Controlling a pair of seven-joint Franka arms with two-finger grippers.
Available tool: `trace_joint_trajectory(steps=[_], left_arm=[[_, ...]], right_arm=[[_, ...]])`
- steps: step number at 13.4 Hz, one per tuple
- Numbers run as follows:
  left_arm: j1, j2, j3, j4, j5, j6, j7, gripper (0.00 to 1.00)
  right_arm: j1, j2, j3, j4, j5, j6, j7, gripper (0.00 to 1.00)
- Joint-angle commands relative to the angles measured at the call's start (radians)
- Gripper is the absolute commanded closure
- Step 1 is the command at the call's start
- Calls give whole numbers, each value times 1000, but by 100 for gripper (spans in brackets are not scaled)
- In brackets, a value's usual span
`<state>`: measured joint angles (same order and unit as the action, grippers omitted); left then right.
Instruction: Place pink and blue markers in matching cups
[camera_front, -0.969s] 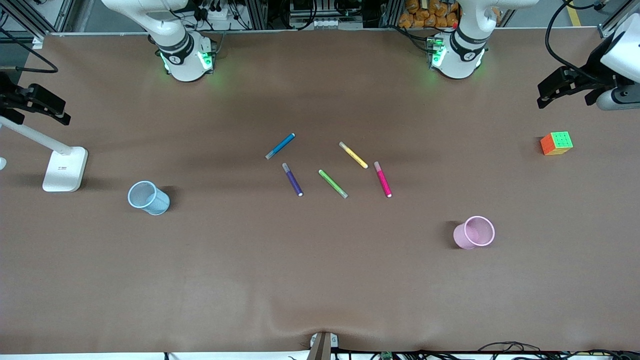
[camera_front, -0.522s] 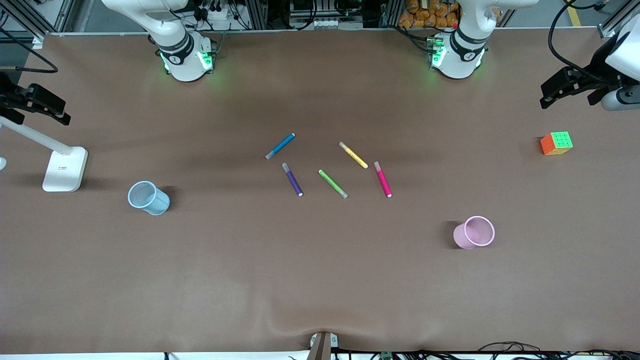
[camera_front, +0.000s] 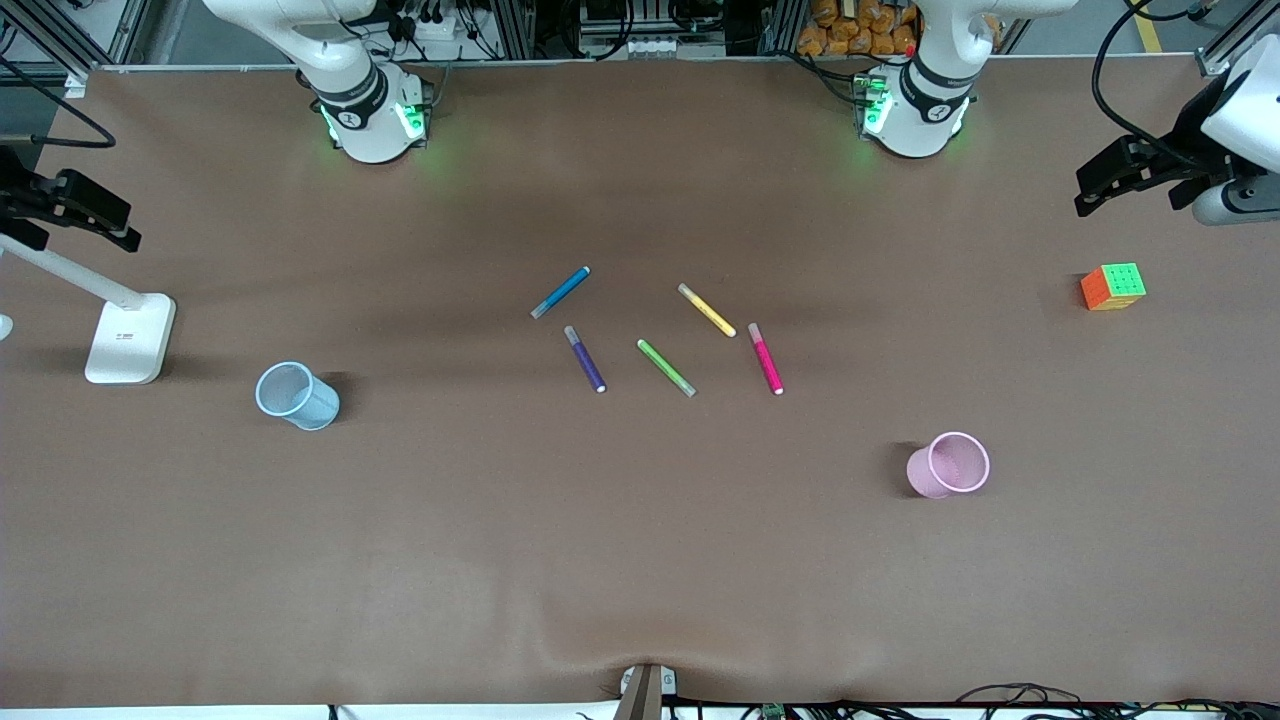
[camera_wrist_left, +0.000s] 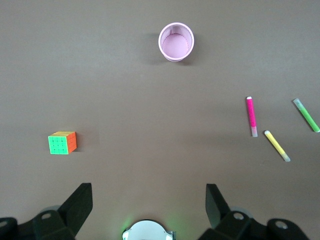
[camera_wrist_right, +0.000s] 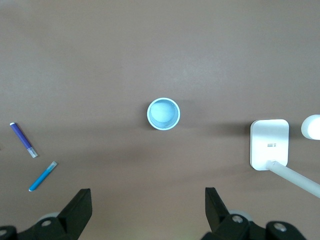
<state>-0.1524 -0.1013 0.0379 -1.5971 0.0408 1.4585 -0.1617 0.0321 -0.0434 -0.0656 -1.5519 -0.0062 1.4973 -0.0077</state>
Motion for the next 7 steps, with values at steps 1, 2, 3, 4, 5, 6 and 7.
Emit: trace_joint_trajectory(steps=[1, 2, 3, 4, 5, 6, 7], left_arm=[[4, -17, -6, -7, -16, -10, -16, 0], [4, -17, -6, -9, -16, -10, -16, 0], [2, -15, -7, -9, -16, -10, -16, 0], [-7, -11, -10, -11, -16, -10, -18, 0], [-9, -8, -22, -12, -16, -10, -24, 0], [-9, -6, -39, -23, -16, -4, -59, 0], [-10, -6, -56, -35, -16, 2, -82, 0]], right_arm=[[5, 27, -6, 27, -5, -3, 0, 0], [3, 28, -6, 27, -8, -3, -1, 0], [2, 36, -8, 27, -9, -3, -2, 0], [2, 36, -8, 27, -8, -5, -2, 0], [0, 37, -8, 27, -8, -3, -2, 0], [-1, 37, -8, 27, -8, -3, -2, 0], [-1, 40, -8, 27, -11, -3, -2, 0]])
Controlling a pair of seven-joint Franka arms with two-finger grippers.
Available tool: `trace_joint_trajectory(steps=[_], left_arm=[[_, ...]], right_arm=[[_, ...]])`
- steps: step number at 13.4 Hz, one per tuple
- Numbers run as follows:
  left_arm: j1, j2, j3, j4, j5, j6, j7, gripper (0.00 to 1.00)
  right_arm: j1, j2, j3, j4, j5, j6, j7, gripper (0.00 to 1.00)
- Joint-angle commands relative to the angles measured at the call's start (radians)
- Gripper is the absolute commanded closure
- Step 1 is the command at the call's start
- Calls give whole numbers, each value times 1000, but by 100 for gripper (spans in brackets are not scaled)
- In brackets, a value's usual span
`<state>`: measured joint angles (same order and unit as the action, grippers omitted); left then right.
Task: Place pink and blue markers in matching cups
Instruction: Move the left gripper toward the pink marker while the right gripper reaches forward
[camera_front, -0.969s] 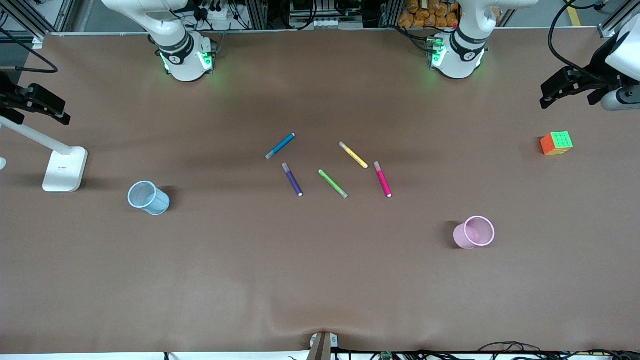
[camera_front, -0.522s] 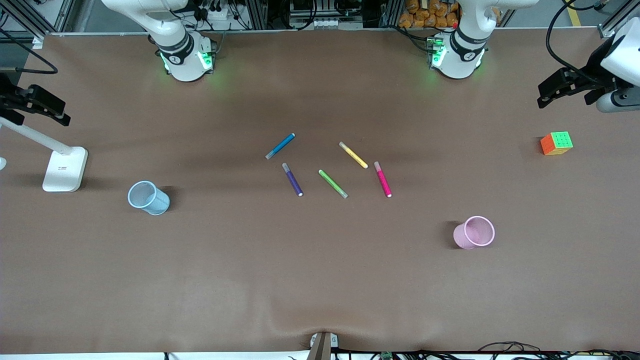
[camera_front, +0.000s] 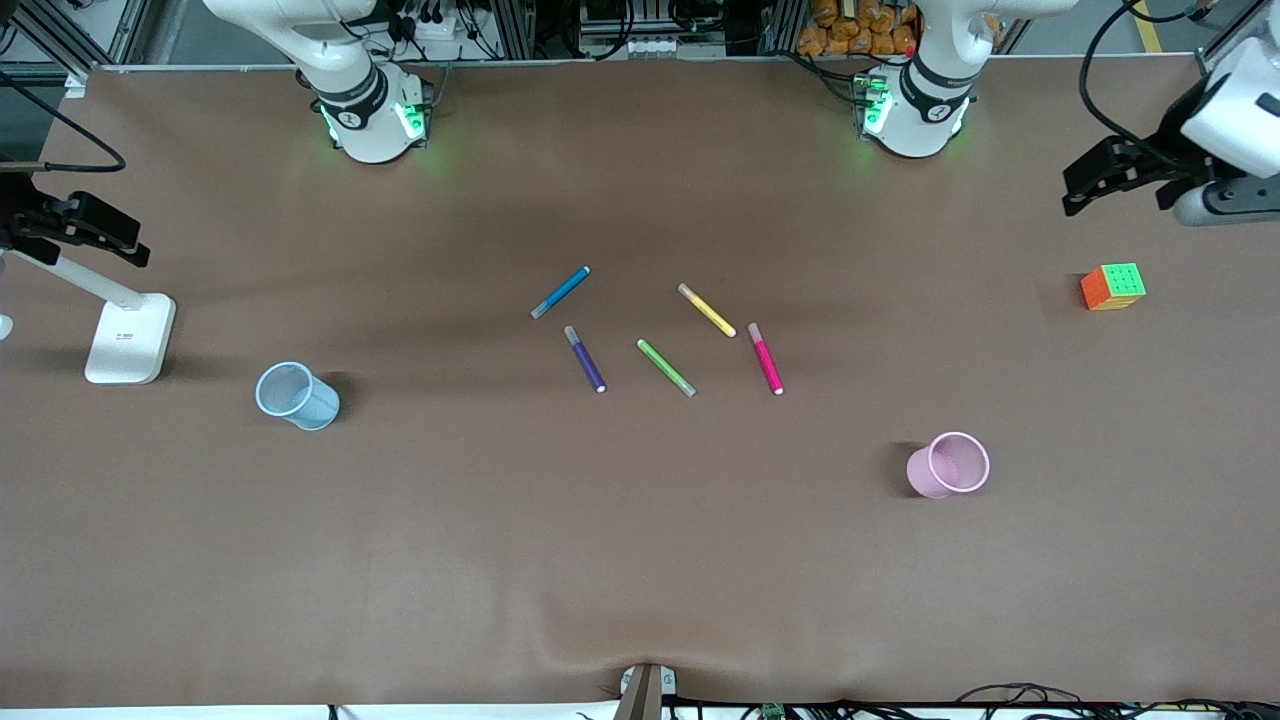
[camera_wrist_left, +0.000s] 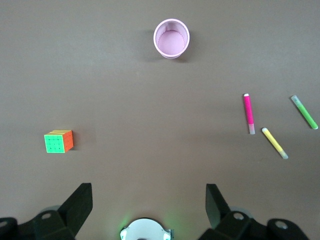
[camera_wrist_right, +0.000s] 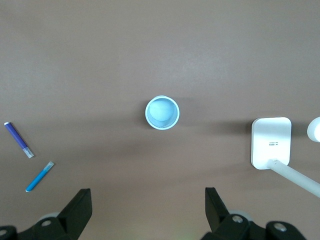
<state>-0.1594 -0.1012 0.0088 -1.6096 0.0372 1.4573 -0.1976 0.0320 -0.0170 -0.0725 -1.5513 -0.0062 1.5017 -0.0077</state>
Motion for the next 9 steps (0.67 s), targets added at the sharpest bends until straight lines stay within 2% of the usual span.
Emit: trace_joint_trajectory(steps=[1, 4, 6, 9], left_arm=[[-2, -2, -51, -30, -13, 23, -66, 0], [-3, 6, -119, -82, -17, 84, -207, 0], [-3, 11, -173, -133, -19, 142, -330, 0], [-3, 12, -249, -249, -19, 277, -417, 0]], right_arm=[[2, 29, -1, 26, -20, -8, -3, 0], [-4, 87, -4, 25, -24, -9, -2, 0], [-12, 190, -4, 26, -64, -21, -3, 0], [-12, 200, -4, 25, -87, -20, -3, 0]])
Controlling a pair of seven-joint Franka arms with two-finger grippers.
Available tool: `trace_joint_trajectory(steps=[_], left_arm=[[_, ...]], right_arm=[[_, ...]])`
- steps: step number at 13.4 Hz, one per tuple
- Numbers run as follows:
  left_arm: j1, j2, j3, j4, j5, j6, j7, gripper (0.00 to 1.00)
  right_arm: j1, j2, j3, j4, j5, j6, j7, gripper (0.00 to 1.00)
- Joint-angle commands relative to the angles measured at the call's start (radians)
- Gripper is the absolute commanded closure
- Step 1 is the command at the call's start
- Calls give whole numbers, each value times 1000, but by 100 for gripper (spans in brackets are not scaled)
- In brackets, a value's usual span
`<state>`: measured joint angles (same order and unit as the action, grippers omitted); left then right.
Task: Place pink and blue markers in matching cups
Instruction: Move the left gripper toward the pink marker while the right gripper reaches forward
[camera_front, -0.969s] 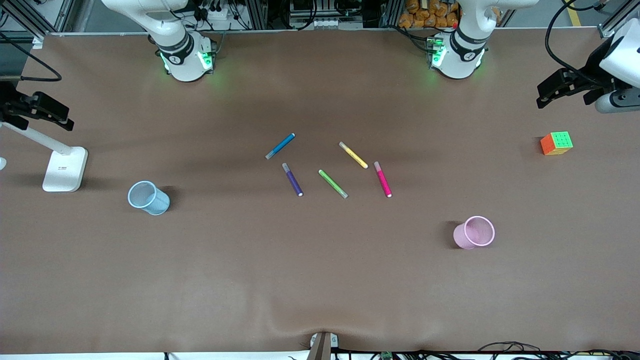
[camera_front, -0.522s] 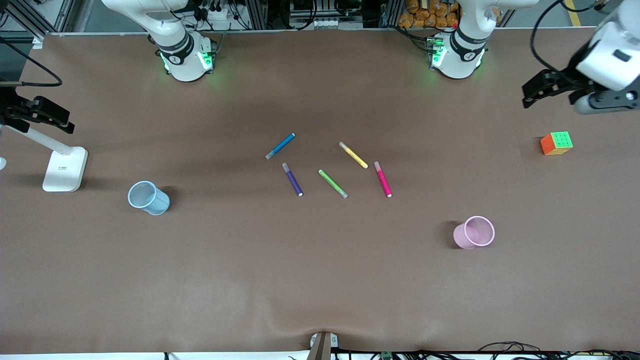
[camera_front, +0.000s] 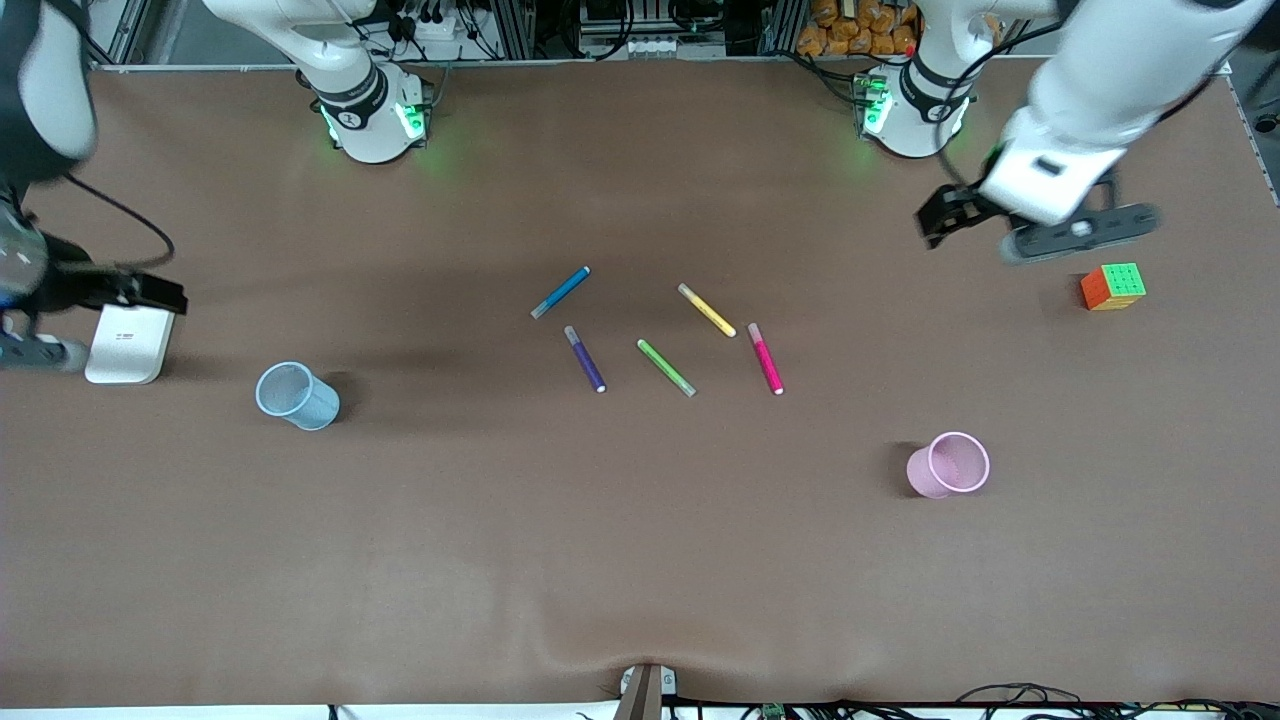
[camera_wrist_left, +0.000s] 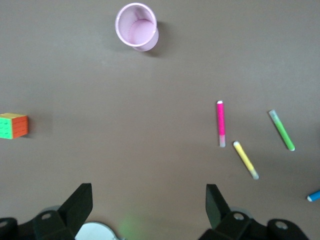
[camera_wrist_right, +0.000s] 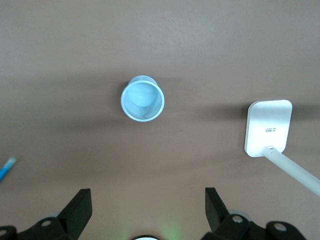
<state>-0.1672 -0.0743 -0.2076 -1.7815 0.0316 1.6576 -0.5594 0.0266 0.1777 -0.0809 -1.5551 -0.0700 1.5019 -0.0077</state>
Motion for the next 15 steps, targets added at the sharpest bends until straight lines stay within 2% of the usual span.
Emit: trace_joint_trajectory(steps=[1, 4, 8, 11, 15], left_arm=[[5, -10, -61, -108, -13, 123, -109, 0], [5, 34, -128, -183, -12, 256, -273, 0], [2, 128, -194, -200, 11, 361, -430, 0], [-11, 169, -202, -217, 25, 418, -470, 0], [-55, 220, -202, -268, 152, 508, -597, 0]], right_arm=[[-5, 6, 4, 29, -22, -20, 3, 0], [-5, 8, 4, 27, -18, -23, 29, 0], [24, 11, 9, 15, 4, -83, 239, 0], [23, 12, 7, 0, 113, -88, 342, 0], [6, 26, 7, 6, 128, -34, 364, 0]])
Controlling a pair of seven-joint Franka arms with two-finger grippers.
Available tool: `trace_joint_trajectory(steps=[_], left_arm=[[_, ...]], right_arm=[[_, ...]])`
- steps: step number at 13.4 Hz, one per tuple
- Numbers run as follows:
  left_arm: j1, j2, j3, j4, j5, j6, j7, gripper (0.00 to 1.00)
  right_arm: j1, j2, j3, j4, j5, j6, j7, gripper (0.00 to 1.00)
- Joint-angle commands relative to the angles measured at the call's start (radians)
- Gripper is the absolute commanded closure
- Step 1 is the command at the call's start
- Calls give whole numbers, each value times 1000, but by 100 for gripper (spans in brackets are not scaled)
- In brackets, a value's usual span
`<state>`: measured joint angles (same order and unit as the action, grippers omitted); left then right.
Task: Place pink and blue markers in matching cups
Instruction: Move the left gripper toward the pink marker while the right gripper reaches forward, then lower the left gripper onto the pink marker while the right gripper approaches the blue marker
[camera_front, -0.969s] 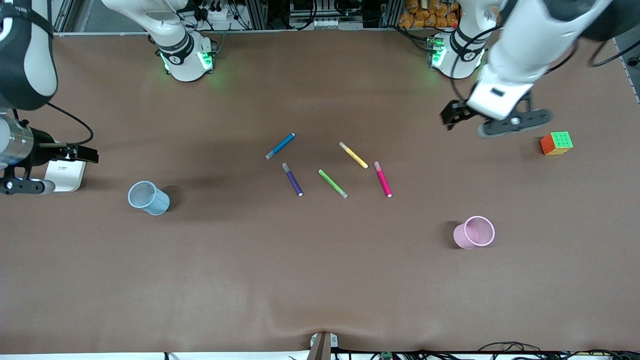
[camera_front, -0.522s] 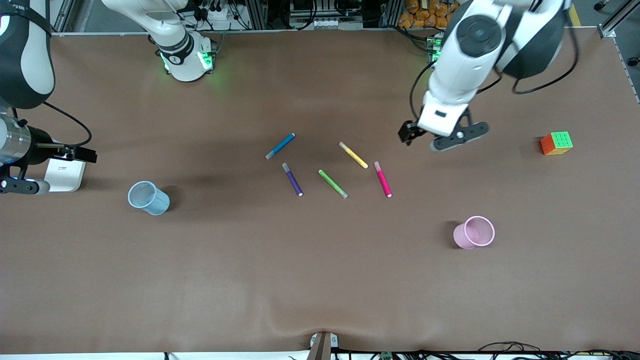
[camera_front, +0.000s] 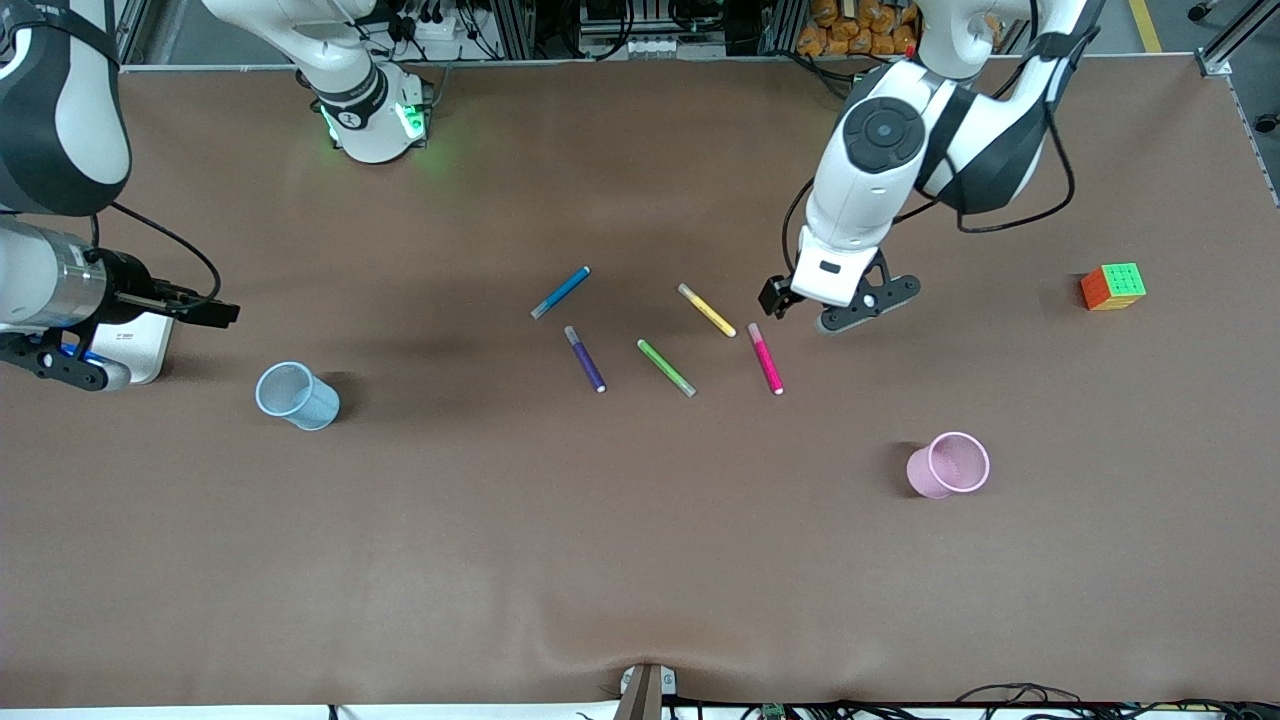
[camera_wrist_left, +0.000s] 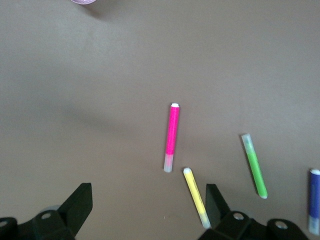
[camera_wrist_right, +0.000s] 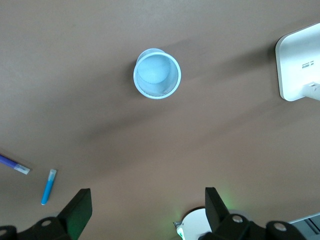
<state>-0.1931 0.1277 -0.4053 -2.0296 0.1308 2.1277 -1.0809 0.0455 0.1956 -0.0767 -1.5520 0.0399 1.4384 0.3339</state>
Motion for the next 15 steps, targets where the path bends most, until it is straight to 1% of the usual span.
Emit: trace_joint_trajectory(steps=[1, 5, 6, 7, 8, 10, 12, 13, 14, 15], left_arm=[[-40, 42, -6, -20, 87, 57, -123, 0], [-74, 147, -7, -31, 295, 126, -344, 0], [-74, 153, -9, -55, 332, 150, -353, 0], [-72, 153, -9, -93, 363, 203, -356, 0], [-66, 150, -9, -128, 380, 257, -359, 0], [-71, 161, -9, -143, 382, 290, -364, 0], [-71, 173, -9, -165, 424, 337, -408, 0], [-66, 177, -9, -187, 472, 374, -440, 0], [-63, 194, -9, -195, 522, 385, -476, 0], [-69, 216, -9, -193, 567, 387, -519, 0]], right_arm=[[-6, 19, 3, 1, 20, 40, 25, 0], [10, 38, 5, -3, 64, 40, 94, 0], [17, 41, 5, -5, 66, 34, 108, 0], [33, 48, 5, -13, 66, 33, 158, 0], [69, 51, 6, -23, 66, 37, 245, 0], [137, 79, 5, -25, 66, 39, 418, 0], [184, 93, 6, -52, 69, 42, 517, 0], [215, 94, 6, -66, 98, 46, 569, 0], [224, 99, 6, -75, 148, 57, 639, 0], [220, 108, 6, -107, 220, 80, 683, 0]])
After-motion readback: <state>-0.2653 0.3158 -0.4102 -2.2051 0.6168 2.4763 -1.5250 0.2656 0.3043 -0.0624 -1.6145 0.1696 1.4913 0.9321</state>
